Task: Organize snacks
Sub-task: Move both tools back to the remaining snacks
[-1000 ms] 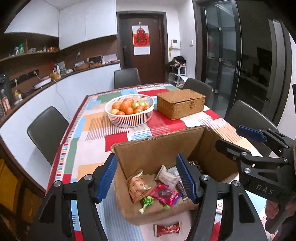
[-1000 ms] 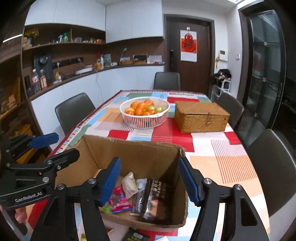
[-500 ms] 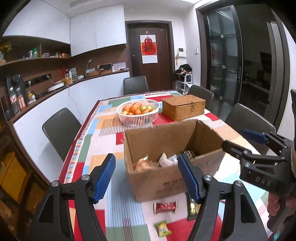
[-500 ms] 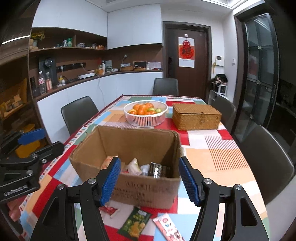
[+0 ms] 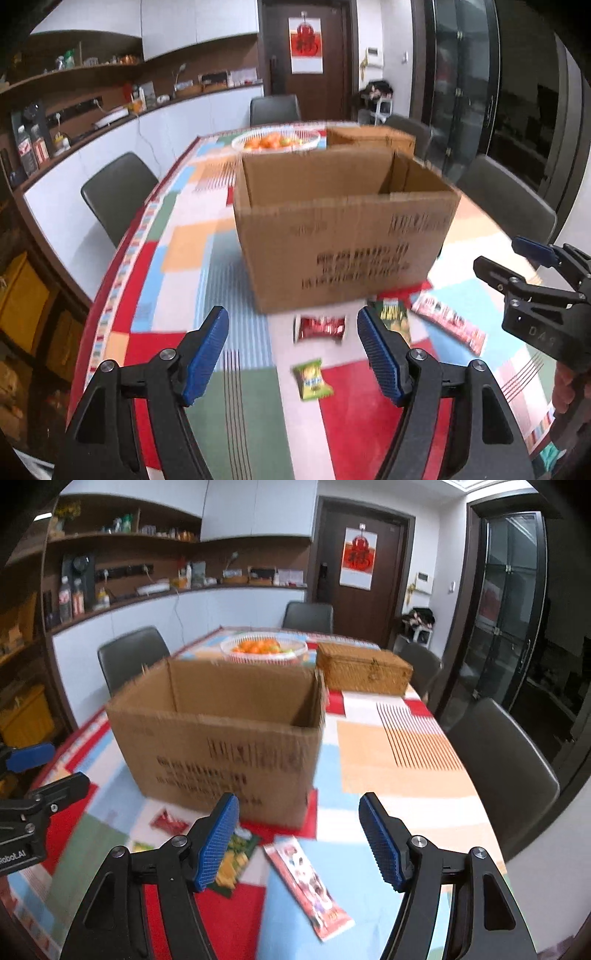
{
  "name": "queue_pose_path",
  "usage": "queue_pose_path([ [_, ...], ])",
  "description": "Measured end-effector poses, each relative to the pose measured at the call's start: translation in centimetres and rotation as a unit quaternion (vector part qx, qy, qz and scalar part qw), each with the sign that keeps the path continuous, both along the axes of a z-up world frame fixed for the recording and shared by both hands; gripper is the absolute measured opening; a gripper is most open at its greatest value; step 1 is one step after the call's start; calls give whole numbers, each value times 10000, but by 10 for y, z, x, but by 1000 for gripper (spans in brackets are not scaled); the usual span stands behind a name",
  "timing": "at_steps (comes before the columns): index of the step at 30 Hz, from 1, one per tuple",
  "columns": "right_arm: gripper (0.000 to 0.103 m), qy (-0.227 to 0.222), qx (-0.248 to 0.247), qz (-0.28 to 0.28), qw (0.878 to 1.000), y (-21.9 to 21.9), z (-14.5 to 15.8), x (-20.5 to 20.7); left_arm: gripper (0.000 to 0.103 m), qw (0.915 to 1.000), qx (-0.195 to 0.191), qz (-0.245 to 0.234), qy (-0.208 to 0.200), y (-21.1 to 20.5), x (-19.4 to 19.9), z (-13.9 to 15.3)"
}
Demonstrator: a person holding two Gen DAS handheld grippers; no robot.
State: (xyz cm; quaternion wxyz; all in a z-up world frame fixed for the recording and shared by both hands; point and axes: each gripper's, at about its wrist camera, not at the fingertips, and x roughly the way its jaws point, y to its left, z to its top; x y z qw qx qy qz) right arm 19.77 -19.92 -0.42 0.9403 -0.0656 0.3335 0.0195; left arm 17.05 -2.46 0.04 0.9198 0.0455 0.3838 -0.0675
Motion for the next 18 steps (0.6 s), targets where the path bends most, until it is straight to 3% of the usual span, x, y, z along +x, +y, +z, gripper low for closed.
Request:
queue_pose_path([
  [10,68,890,-43,-69,9960,-7,-55,-7,72,9968,188,-126,766,-5,-1,-54],
  [18,68,1214,-317,-149,9920,-9,-85,1,71,9928,388,-157,1124,-10,7,-87],
])
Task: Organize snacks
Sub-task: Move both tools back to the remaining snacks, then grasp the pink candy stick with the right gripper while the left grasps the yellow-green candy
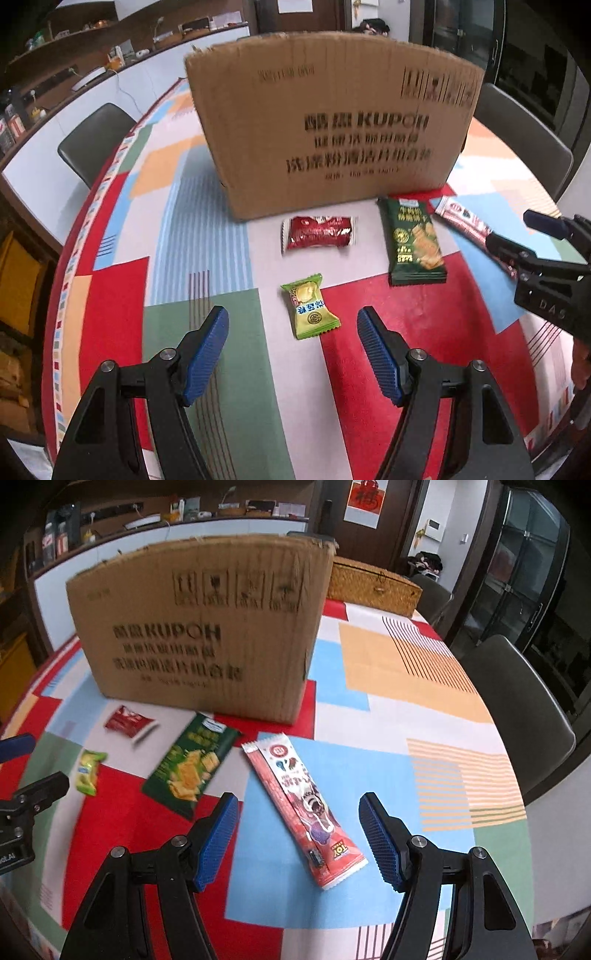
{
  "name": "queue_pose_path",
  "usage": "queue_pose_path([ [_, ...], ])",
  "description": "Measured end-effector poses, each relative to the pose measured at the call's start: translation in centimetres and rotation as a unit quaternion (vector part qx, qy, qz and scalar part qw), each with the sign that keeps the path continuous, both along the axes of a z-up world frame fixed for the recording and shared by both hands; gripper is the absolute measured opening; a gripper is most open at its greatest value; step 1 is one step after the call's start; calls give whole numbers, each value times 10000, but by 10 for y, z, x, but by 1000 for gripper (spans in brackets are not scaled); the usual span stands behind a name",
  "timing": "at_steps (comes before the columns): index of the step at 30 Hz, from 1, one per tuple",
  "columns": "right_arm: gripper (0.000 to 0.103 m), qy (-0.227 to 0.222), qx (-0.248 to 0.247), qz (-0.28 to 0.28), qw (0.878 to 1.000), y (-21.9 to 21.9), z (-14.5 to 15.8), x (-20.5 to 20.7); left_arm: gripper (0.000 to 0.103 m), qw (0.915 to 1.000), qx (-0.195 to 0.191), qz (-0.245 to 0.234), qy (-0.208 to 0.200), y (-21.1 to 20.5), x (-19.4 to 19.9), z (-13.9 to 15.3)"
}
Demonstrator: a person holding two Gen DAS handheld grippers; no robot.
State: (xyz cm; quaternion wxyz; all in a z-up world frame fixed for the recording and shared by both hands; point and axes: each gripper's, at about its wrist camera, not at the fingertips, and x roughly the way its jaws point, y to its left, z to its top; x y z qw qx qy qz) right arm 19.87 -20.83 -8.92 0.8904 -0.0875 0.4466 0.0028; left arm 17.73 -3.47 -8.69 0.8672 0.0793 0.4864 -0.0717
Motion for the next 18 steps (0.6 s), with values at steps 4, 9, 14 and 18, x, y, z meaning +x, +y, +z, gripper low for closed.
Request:
queue_pose_path([
  [4,68,59,-123,-21,9999,-2,-7,5,71,9999,103,-30,38,-2,8,-11],
  [9,68,223,-222,40,9995,-1,-17,17,70,9999,43,-29,144,-1,20,-20],
  [14,68,235,-275,133,9993,0,-21,25,63,9998,48,-60,204,-2,28,-26],
  [18,68,260,-268,195,9991,-3,-24,32,58,9997,27,-99,240,-4,31,-30],
])
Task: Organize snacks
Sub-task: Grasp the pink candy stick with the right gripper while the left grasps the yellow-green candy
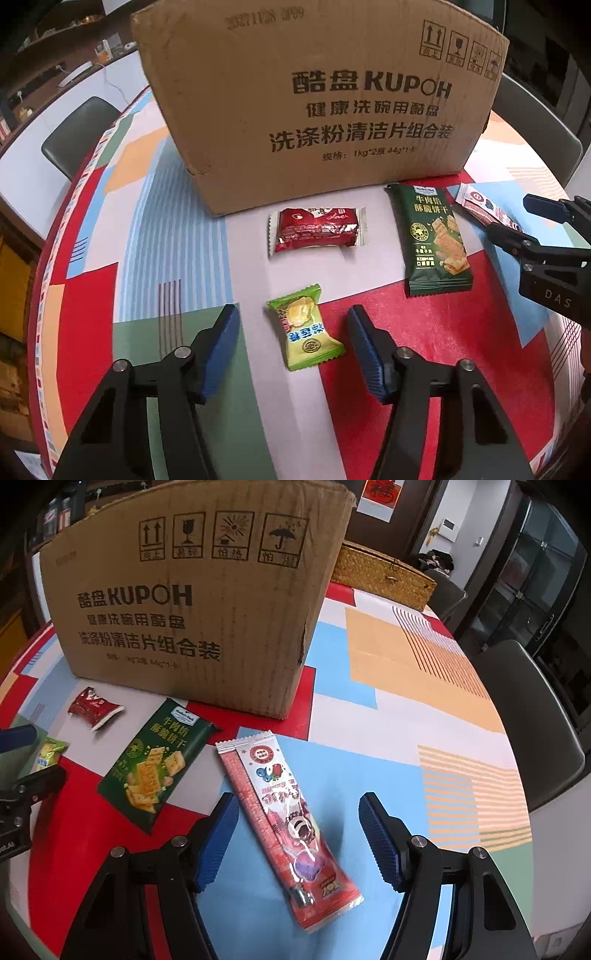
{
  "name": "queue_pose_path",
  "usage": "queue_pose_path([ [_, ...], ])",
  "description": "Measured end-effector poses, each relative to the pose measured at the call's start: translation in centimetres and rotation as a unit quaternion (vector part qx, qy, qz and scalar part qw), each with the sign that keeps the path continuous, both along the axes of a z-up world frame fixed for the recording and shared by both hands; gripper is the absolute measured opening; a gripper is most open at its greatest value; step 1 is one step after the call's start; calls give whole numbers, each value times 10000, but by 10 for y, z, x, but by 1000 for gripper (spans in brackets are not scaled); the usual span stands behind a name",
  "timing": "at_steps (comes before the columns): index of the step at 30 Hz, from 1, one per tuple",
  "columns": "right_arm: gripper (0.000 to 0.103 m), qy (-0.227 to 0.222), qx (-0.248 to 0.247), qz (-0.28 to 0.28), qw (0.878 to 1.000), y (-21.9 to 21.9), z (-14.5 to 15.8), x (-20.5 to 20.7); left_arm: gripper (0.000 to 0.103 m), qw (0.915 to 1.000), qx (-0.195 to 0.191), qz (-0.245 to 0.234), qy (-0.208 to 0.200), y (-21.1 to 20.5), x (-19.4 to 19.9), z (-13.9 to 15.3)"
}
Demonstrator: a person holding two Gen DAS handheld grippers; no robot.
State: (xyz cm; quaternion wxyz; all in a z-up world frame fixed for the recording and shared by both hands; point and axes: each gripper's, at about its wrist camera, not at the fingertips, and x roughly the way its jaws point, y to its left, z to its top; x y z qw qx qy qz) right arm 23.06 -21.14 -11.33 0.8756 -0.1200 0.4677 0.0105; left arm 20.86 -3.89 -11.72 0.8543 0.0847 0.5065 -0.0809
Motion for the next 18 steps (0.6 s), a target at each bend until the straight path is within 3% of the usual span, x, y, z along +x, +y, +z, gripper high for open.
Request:
queue_pose_path([
  [5,68,106,190,1,9998,-5,-5,8,44,9999,-109,-66,20,-3,1,1],
  [7,67,118,265,-1,9996,-7,-6,9,33,9998,-174,-113,45,-8,-2,2],
  [10,49,241,632,18,9977,-10,-6,10,23,9993,-308,-175,112,-12,-5,3],
  [14,33,351,829,115,9959,-10,-6,9,23,9988,-432,-153,168,-9,-3,3],
  [18,28,345,838,213,9957,-2,-5,3,22,9981,-566,-127,221,-2,0,3],
])
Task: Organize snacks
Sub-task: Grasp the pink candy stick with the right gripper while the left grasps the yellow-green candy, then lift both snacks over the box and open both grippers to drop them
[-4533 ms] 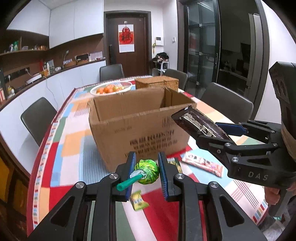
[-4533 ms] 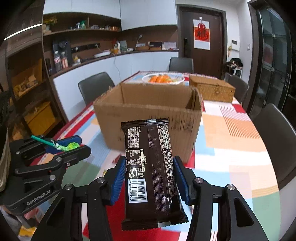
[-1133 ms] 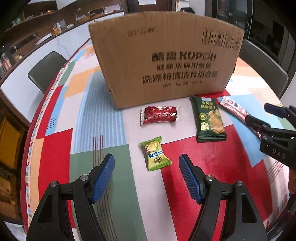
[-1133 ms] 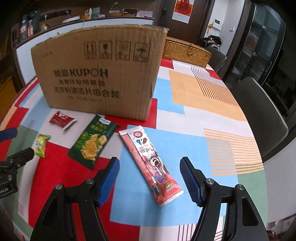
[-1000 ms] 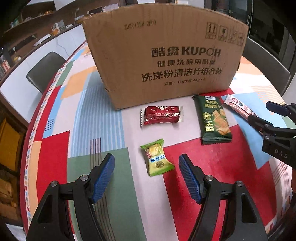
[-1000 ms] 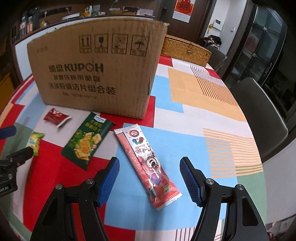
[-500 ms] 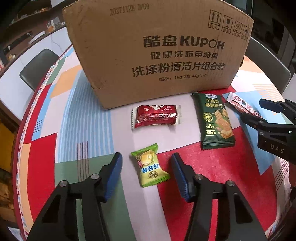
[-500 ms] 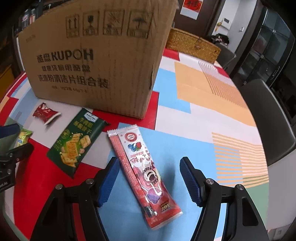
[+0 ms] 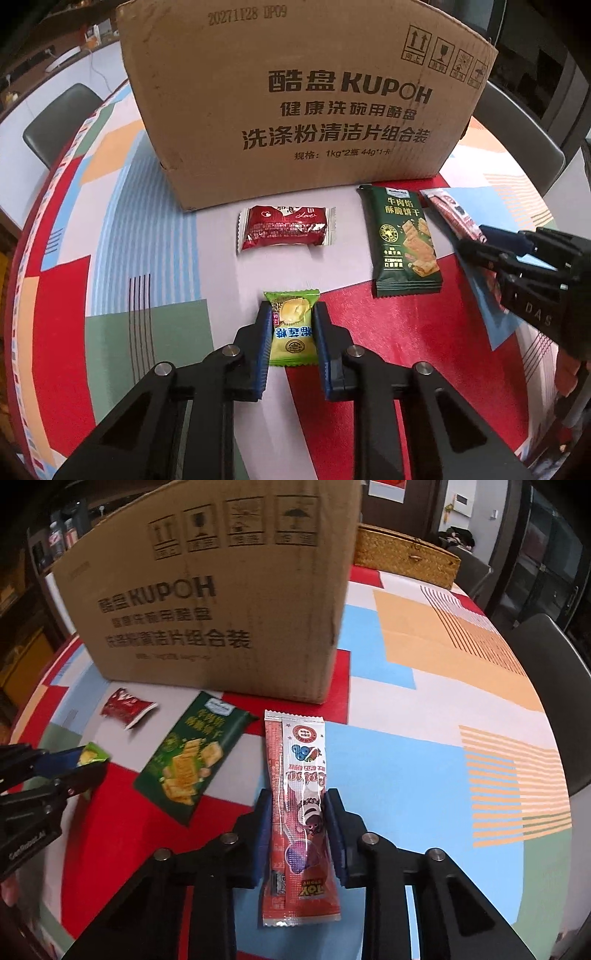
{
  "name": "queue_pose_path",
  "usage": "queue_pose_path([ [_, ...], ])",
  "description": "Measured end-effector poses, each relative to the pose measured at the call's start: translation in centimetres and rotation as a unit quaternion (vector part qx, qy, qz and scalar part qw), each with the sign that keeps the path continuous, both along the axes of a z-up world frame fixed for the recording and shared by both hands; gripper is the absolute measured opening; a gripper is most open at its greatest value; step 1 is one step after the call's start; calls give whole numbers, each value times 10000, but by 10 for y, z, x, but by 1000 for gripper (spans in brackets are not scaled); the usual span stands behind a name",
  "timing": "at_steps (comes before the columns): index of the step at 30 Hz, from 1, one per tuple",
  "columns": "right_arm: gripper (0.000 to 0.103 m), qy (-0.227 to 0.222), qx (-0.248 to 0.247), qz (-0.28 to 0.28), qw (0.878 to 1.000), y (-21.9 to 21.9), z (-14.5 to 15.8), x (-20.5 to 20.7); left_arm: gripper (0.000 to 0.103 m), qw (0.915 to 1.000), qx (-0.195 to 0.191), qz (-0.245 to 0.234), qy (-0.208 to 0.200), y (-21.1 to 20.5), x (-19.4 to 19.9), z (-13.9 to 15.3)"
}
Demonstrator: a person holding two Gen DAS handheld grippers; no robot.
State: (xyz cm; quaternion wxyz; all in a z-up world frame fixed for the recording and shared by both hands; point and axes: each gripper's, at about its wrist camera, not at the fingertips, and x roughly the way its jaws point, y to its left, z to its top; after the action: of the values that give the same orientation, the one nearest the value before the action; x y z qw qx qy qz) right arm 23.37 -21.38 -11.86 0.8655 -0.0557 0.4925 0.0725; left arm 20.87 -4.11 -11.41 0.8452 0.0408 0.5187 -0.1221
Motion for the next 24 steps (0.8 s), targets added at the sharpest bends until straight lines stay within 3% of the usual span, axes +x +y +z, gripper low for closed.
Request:
queue_pose_path([
  [12,27,-182,221,-12,9996,9,23,-31,22,9991,-202,-180,-329,-3,-12,30],
  [24,27,-729,466,61,9962,14,65,-42,22,9949,-404,-272,-878,1,-24,76],
])
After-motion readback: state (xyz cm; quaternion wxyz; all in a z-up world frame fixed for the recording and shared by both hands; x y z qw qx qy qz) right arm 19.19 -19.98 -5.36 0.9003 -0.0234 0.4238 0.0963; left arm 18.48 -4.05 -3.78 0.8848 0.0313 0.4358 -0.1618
